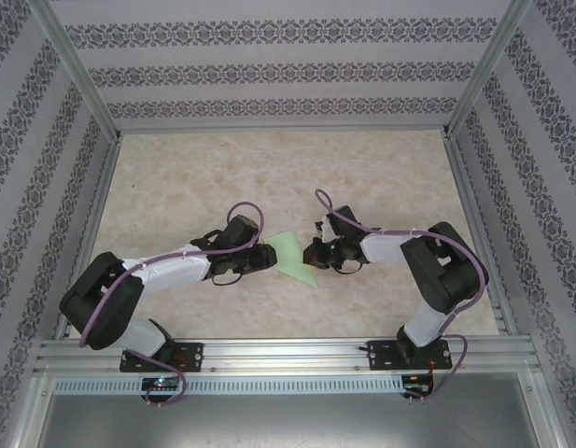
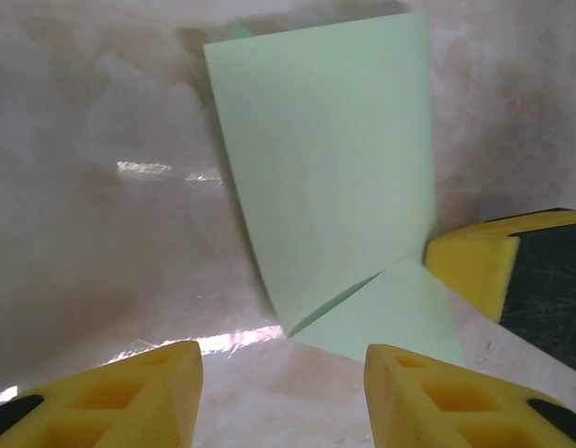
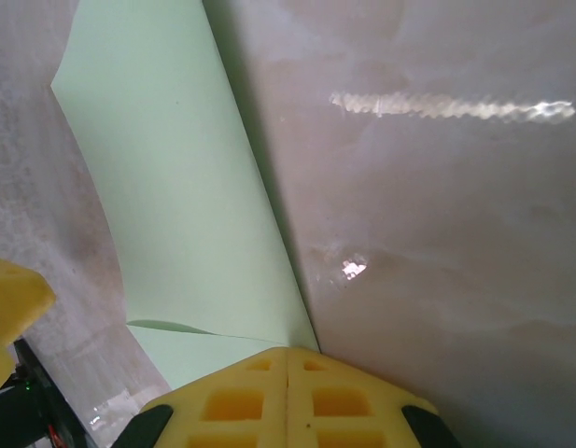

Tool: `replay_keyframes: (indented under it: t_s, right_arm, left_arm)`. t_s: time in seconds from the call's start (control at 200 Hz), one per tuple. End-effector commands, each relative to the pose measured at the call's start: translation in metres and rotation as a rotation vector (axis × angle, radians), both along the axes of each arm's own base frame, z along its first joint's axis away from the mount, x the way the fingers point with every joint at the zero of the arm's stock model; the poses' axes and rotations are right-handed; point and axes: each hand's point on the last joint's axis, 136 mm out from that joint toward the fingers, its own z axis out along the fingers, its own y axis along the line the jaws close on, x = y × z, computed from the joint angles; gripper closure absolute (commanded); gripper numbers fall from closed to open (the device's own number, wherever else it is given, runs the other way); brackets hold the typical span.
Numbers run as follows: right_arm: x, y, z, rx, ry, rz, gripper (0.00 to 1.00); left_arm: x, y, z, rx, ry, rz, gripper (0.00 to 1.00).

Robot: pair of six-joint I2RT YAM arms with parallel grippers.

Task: Fold a paper plane with a square sheet of paper (pick it up from the middle)
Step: Fold the wing for the fifth time at the center of the table.

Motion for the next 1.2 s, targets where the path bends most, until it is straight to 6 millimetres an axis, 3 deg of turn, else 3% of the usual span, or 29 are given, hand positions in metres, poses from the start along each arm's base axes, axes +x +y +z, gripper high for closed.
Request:
replay_keyframes:
  t_s: [0.0,0.445,0.864,1.194]
  right_arm:
    - [-0.003,-0.011,-0.021,-0.048,0.037,-0.046,0.98]
    - [-0.006,-0.014,-0.031,-0.065,0.065,-0.067,0.98]
    - [-0.004,-0.014,-0.029,-0.069,0.062,-0.079,0.98]
    - [-0.005,-0.014,-0.032,-0.073,0.067,-0.075,0.98]
  left_arm:
    - [0.004,-0.014,0.007,-0.083,-0.019,0.032,0.50]
    - [0.003,-0.001,0.005,-0.040,-0.030,0.086,0.50]
    - [0.000,0.020,0.019,-0.043,-0.089,0.169,0.44]
    - [-0.003,0.018,0.013,-0.083,-0.070,0.184,0.43]
